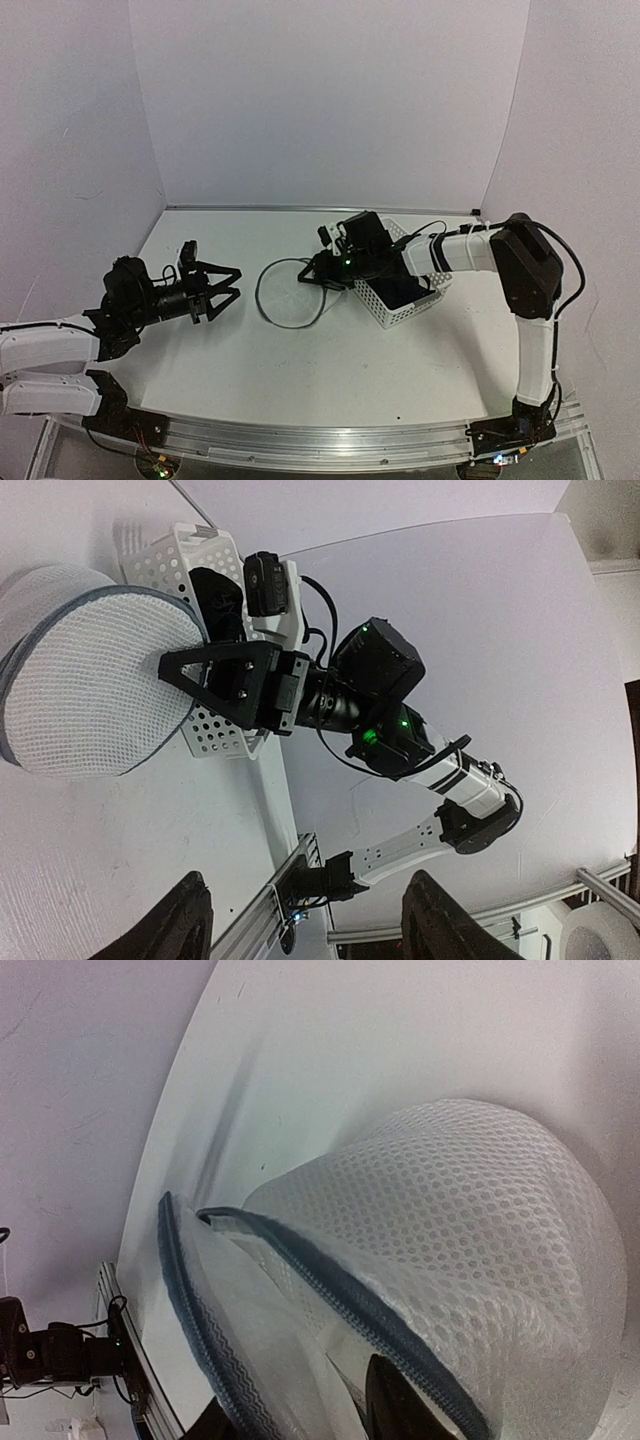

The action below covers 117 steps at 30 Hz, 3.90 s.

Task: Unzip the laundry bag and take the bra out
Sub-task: Close the laundry bag lid on the laundry bag, then adjust the laundry bag at the center of the board, then reset both arms

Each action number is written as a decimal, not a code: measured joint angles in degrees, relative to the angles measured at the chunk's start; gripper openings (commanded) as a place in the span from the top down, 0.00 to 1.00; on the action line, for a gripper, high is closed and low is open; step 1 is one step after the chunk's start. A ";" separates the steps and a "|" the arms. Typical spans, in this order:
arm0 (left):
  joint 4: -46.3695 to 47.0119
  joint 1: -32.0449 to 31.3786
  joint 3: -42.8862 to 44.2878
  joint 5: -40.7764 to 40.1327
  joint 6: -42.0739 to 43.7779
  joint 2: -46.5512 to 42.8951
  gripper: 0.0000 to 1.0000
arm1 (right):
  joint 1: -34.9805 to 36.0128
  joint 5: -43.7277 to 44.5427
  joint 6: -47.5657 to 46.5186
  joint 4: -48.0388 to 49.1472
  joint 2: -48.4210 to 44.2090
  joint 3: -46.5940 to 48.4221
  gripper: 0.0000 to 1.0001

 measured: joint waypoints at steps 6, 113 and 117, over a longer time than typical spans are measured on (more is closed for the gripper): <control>-0.09 0.20 0.33 0.00 0.59 0.76 0.35 | 0.02 2.86 -0.87 -0.22 -3.61 -2.56 0.58; -5.86 5.66 2.89 3.06 6.38 1.09 0.32 | 8.85 20.72 -22.71 7.93 -16.48 -13.49 0.06; -7.69 6.43 4.52 3.32 9.07 2.08 0.26 | 8.63 24.68 -24.28 8.00 -24.02 -18.58 0.02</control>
